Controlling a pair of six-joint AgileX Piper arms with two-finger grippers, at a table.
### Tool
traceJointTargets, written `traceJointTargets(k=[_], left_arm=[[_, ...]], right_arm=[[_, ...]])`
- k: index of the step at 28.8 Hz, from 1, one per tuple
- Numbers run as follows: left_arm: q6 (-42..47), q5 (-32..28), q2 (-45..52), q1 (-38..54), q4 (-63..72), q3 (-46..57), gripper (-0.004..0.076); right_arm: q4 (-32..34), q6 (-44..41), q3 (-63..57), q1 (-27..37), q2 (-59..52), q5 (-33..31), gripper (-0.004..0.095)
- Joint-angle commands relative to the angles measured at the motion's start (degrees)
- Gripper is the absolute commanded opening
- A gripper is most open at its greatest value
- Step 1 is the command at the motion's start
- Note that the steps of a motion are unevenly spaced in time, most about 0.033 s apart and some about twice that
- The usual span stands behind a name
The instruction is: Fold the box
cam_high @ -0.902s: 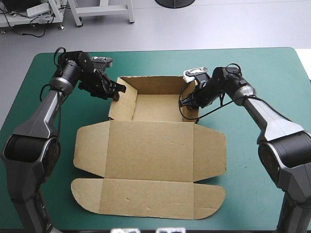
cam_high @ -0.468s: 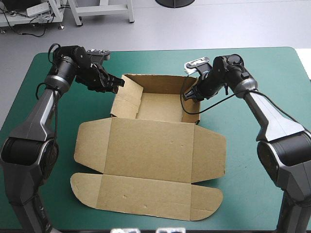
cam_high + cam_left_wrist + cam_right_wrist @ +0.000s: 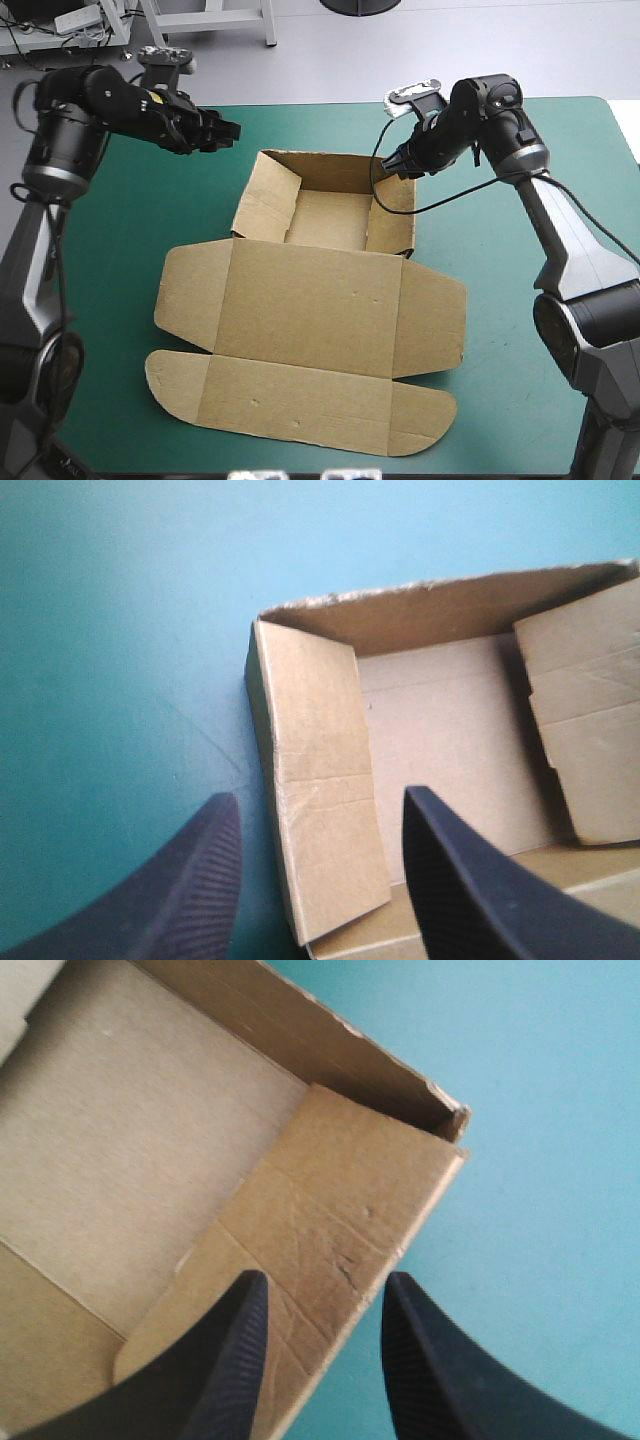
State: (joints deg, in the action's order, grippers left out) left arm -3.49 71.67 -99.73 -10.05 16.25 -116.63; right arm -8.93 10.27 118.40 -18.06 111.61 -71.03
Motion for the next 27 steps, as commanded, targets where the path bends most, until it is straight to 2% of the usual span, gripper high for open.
traceJointTargets(k=[1, 4, 7, 12, 16, 23, 27], left_arm=[[0.82, 1.82, 9.04, 0.11, 1.61, -1.95, 0.0351], [0.64, 1.82, 14.71, 0.11, 1.47, -1.28, 0.0333], [0.07, 1.82, 20.20, 0.11, -0.51, 0.55, 0.0318], [-1.72, 1.82, 29.87, 0.11, -11.01, 9.18, 0.0318], [-1.72, 1.82, 36.90, 0.11, -13.79, 16.94, 0.0318], [-1.72, 1.82, 46.41, 0.11, -14.05, 27.31, 0.0318], [-1.72, 1.82, 49.13, 0.11, -14.05, 30.35, 0.0318]], right_arm=[[-2.95, -1.20, 3.02, 0.07, -4.46, -0.60, 0.0360], [-2.07, -6.56, 3.02, 0.07, -4.79, -0.60, 0.0360], [-2.06, -7.38, 2.09, 0.07, -4.79, -0.60, 0.0360], [1.20, -7.38, -1.25, 0.07, -4.79, -0.60, 0.0360], [2.87, -7.38, -3.73, 0.17, -4.79, -0.60, 0.0360], [2.83, -7.52, -4.59, 0.17, -4.26, -0.48, 0.0360], [0.31, -7.65, -4.59, 0.17, -2.20, -0.48, 0.0360]])
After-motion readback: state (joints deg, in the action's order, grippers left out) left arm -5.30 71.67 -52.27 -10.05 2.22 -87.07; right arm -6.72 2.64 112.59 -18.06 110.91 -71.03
